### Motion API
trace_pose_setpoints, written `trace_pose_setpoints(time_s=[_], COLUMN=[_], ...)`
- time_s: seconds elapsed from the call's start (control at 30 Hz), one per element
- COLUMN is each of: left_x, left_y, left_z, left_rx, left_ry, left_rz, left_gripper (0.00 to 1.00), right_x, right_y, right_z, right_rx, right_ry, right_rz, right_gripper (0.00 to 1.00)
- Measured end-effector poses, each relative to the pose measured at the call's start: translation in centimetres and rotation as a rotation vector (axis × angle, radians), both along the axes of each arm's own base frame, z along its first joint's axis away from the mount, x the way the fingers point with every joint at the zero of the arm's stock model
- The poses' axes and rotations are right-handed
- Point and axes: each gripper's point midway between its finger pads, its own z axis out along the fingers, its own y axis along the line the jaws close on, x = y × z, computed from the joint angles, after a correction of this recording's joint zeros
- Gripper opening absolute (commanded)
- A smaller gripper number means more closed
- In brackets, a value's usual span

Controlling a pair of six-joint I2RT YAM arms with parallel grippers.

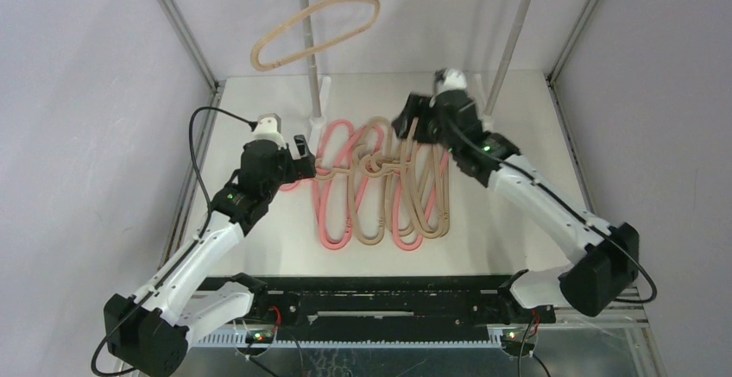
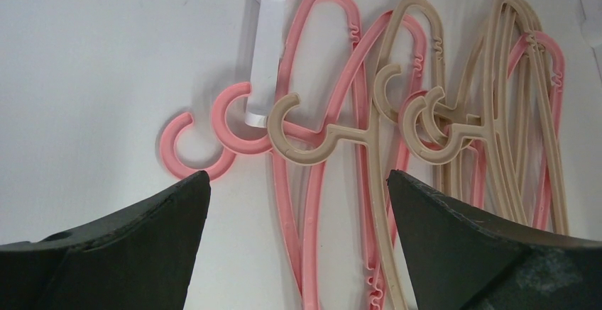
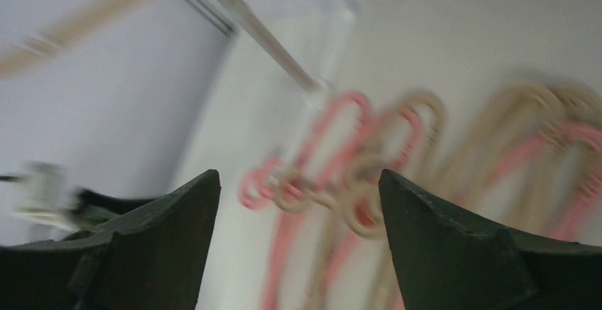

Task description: Organize the hangers

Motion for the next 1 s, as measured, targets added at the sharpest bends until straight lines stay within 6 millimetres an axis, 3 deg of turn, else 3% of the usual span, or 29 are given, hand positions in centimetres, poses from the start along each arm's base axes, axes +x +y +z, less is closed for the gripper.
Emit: trace_pose_setpoints(time_s=[0.13,0.2,0.27,0.37,0.57,0.73,0.83,0.93,1.0], left_x=[-0.2,-0.3,-0.4,-0.4,-0.5,-0.8,-0.7,-0.7,-0.7], left_y=[0.1,0.2,0.2,0.2,0.2,0.4,0.4,0.4,0.4], left_z=[-0.1,-0.1,-0.1,0.1,-0.1,-1.2,-1.1,-1.1,-1.1], left_rx=[-0.002,-0.002,-0.003,-0.006,-0.007,0.002,-0.003,-0.004,-0.004], left_ry=[-0.004,-0.007,-0.009,-0.014,-0.015,0.007,0.005,0.005,0.005], left_rz=[0.001,0.002,0.002,0.002,0.003,0.003,0.006,0.007,0.008], left_gripper=[1.00,0.99,0.99,0.99,0.99,1.00,1.00,1.00,0.99], right_x=[-4.3,-6.5,-8.4,-9.5,-9.5,-9.8,-9.8,-9.6,-9.4], right_y=[-0.5,-1.2,-1.8,-1.8,-1.6,-1.8,-2.0,-2.1,-1.9], right_z=[-13.0,-17.2,-20.0,-21.2,-21.8,-23.5,-24.6,-24.6,-24.6], right_rx=[-0.277,-0.377,-0.457,-0.512,-0.535,-0.559,-0.574,-0.578,-0.569], right_ry=[0.285,0.390,0.464,0.491,0.484,0.511,0.523,0.514,0.509], right_rz=[0.046,0.069,0.091,0.106,0.102,0.099,0.094,0.084,0.077], right_gripper=[0.59,0.59,0.59,0.60,0.55,0.50,0.35,0.07,0.00])
